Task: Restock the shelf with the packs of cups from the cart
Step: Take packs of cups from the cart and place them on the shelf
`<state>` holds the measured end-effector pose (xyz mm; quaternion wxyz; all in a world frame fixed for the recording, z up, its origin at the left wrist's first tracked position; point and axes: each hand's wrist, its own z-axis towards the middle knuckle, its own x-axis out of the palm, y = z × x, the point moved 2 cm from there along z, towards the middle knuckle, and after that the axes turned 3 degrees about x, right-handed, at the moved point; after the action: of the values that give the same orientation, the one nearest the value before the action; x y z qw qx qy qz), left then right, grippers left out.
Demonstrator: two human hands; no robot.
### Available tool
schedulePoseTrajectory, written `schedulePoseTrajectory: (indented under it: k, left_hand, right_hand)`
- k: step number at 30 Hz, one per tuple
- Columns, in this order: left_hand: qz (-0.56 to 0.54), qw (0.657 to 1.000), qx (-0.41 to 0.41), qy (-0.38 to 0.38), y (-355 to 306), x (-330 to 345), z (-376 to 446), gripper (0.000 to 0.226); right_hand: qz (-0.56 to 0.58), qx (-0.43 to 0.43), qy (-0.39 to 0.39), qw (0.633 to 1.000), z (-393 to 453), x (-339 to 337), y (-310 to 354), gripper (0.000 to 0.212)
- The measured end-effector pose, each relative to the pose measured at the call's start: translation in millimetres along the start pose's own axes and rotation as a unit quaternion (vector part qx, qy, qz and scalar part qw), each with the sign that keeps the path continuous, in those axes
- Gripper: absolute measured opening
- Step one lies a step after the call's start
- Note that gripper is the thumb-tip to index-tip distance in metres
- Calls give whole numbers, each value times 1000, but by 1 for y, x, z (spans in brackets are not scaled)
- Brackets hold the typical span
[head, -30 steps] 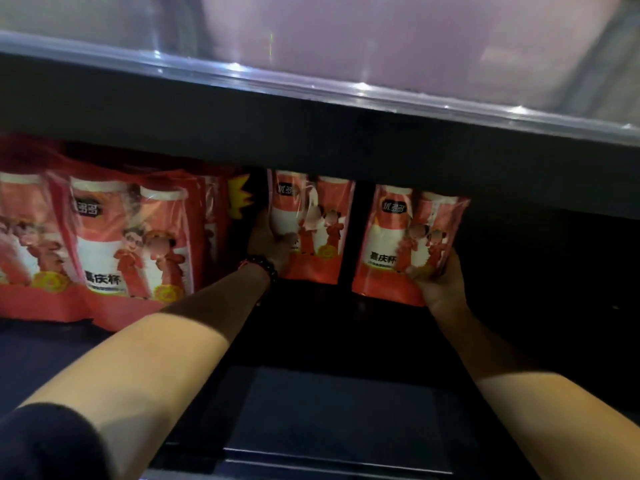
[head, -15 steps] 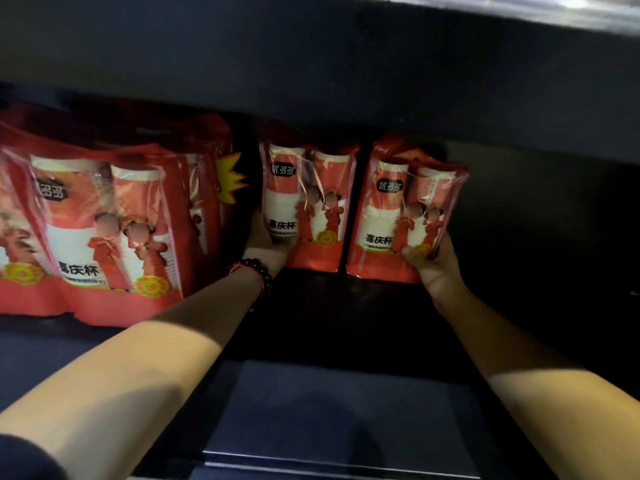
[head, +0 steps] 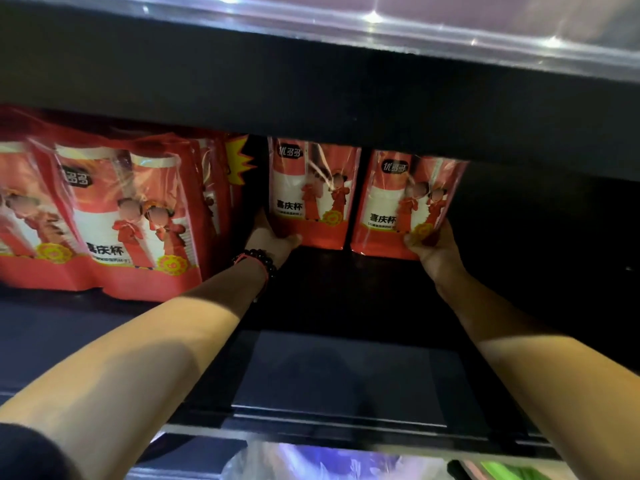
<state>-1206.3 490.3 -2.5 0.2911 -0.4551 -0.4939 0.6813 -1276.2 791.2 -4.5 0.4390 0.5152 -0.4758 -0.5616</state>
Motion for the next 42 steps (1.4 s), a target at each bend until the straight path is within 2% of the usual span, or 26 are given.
schedulePoseTrajectory:
  k: [3, 6, 8, 10, 13, 16, 19, 22, 26, 30, 33, 37, 39, 41, 42]
  left_hand:
    - [14, 999, -36, 11, -9, -10, -27, 65]
    - [110, 990, -52, 69, -21, -22, -64, 30]
    - [153, 980, -40, 120, -32, -30, -94, 26]
    - [173, 972, -36, 154, -44, -42, -127, 25]
    - [167, 969, -18, 183, -63, -68, -174, 22]
    - [133, 974, -22, 182, -78, -95, -215, 14]
    - [142, 974, -10, 175, -86, -117, -252, 11]
    - [190, 970, 1, 155, -89, -138, -285, 11]
    - [158, 981, -37, 110, -80, -165, -345, 8]
    - [130, 983, -91, 96, -62, -192, -420, 10]
    - [109, 985, -114, 66, -55, -216, -469, 9]
    - [111, 984, -142, -13, -52, -264, -522, 11]
    - [117, 979, -161, -50, -46, -293, -551, 13]
    - [130, 971, -175, -93, -37, -325, -581, 6]
    - [138, 966, -184, -116, -32, -340, -597, 11]
  right_hand:
    - [-83, 26, -77, 993, -27, -3, 4, 72]
    - [-273, -4, -132, 953, -72, -6, 16, 42]
    - [-343, -9, -90, 935, -105, -4, 25, 28]
    - [-387, 6, -34, 921, -144, 2, 36, 25]
    - [-335, 16, 3, 942, -213, 10, 58, 12]
    - [-278, 46, 17, 959, -273, 15, 84, 15]
    - [-284, 22, 59, 957, -314, 21, 107, 15]
    - [-289, -3, 94, 953, -350, 25, 116, 18]
    - [-243, -12, 124, 962, -398, 23, 112, 20]
    - [-200, -26, 165, 965, -450, 21, 102, 25]
    - [-210, -38, 209, 954, -489, 32, 96, 33]
    - [-217, -69, 283, 932, -542, 70, 101, 33]
    - [-215, -92, 329, 915, -569, 93, 106, 29]
    - [-210, -103, 373, 898, -598, 118, 114, 18]
    - [-208, -107, 394, 889, -613, 132, 118, 13]
